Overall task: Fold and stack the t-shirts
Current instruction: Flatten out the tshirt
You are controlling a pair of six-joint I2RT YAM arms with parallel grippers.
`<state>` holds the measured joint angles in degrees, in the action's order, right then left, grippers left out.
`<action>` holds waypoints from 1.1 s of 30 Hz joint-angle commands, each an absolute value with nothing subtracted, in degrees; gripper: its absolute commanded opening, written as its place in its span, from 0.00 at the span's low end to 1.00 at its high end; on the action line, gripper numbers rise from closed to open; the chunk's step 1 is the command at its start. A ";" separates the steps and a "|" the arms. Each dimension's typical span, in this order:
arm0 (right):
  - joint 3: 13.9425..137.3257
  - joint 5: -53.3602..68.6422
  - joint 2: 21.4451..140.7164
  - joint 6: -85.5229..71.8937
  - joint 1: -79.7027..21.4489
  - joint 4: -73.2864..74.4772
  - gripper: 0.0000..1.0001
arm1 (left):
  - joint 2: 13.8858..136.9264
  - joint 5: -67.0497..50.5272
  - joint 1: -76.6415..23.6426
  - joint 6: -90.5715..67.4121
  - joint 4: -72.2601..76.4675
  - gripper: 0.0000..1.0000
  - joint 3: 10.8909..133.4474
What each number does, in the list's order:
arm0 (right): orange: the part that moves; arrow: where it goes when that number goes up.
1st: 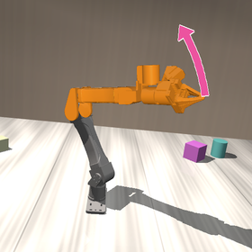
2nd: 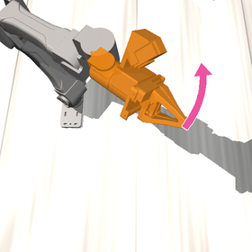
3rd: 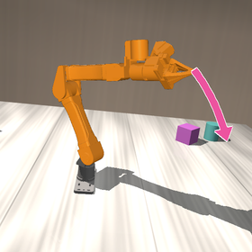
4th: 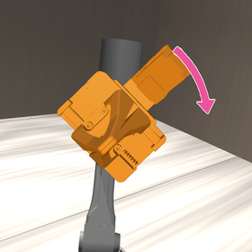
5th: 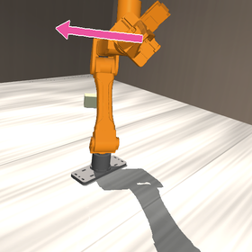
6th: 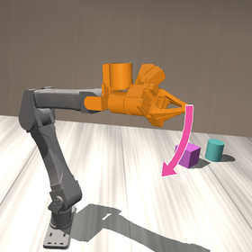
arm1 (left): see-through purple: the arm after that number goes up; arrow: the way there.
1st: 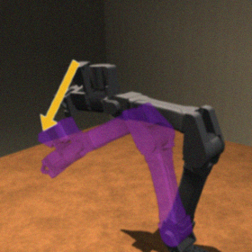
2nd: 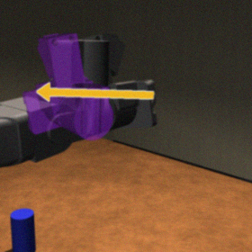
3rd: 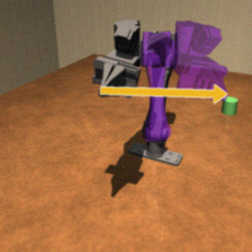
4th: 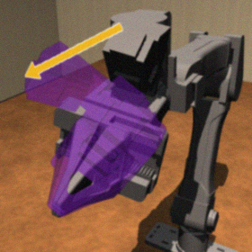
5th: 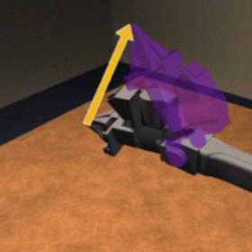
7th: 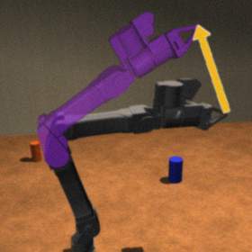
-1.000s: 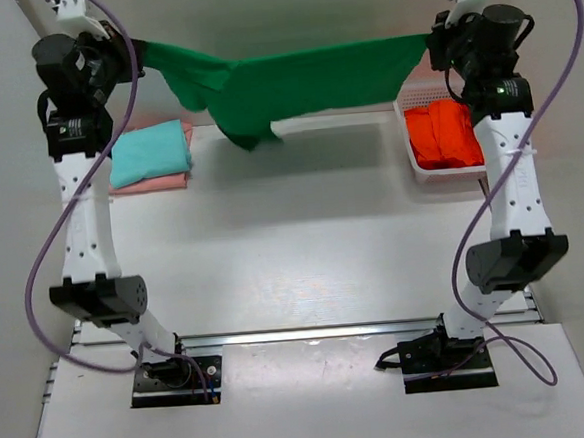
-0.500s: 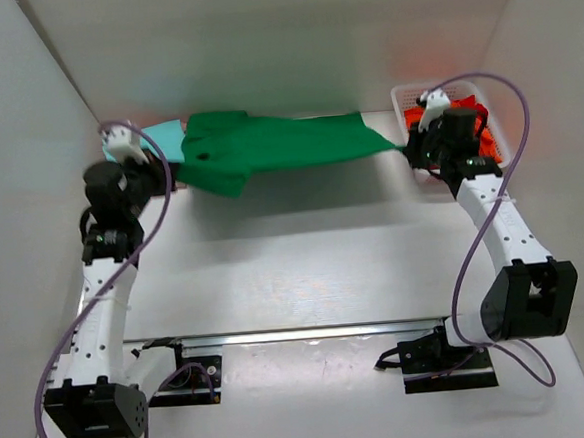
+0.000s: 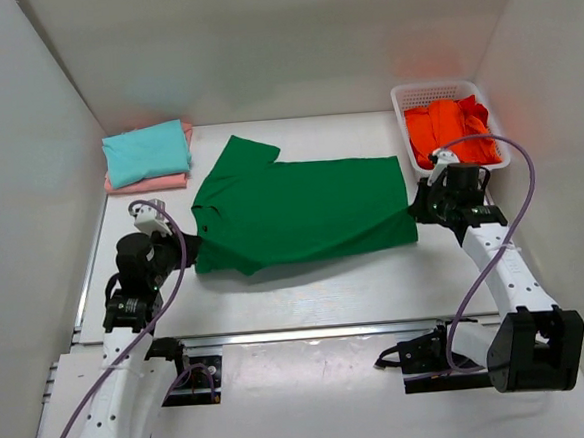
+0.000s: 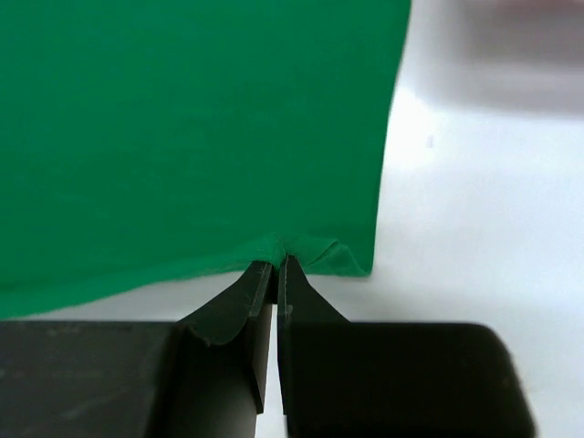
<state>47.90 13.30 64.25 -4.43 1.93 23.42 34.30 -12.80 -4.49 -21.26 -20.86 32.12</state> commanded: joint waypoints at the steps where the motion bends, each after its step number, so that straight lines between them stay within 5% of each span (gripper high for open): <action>1: 44.39 13.01 61.18 -6.68 2.03 27.15 0.00 | 32.35 -11.87 -5.88 -22.94 -22.15 0.00 30.06; 16: 44.82 2.21 55.02 -19.24 -8.96 48.41 0.00 | 33.14 -11.42 -6.50 -21.53 -21.97 0.00 30.24; 24: 47.19 7.91 57.38 -14.60 1.57 51.76 0.00 | 33.83 -8.88 -5.63 -21.18 -22.32 0.00 31.55; 33: 47.64 9.58 59.24 -13.18 1.15 57.47 0.00 | 32.70 -8.79 -6.68 -20.66 -25.13 0.00 32.87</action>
